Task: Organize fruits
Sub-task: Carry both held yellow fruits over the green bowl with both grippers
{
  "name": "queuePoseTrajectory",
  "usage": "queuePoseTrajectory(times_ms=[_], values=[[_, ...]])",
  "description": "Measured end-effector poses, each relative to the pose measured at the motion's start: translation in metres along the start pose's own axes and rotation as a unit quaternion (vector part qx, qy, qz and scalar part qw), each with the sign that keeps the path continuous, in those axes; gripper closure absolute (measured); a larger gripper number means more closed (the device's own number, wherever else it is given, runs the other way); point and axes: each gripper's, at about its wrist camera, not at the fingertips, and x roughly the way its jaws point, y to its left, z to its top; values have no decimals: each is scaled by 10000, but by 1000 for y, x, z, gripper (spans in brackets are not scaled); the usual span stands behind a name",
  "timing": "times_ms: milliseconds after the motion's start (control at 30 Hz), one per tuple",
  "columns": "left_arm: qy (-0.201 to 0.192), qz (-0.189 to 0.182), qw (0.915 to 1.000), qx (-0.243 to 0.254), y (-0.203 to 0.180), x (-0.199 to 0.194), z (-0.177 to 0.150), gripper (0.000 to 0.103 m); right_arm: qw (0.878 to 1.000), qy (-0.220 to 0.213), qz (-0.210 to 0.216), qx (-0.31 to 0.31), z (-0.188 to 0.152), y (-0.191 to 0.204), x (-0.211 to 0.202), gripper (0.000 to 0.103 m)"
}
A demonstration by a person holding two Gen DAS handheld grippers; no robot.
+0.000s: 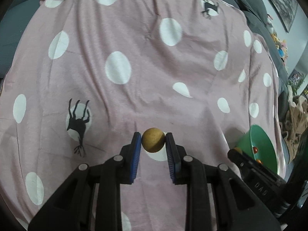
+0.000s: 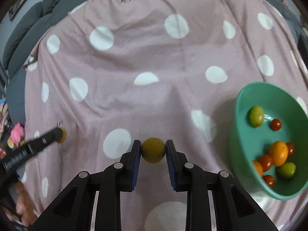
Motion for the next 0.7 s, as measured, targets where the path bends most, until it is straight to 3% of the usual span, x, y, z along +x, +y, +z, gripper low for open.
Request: queuePoseTrajectory(times_ms=[133, 400, 700], values=[[-84, -128, 9996, 236, -20, -8, -5, 78, 9998, -158, 130, 49, 4, -7, -12, 75], [-279, -510, 9968, 554, -65, -25, -7, 78, 9978, -546, -87, 369, 8, -44, -46, 75], [-180, -663, 9940, 856, -116, -7, -18, 78, 9923, -877, -464, 743, 9, -90, -74, 75]])
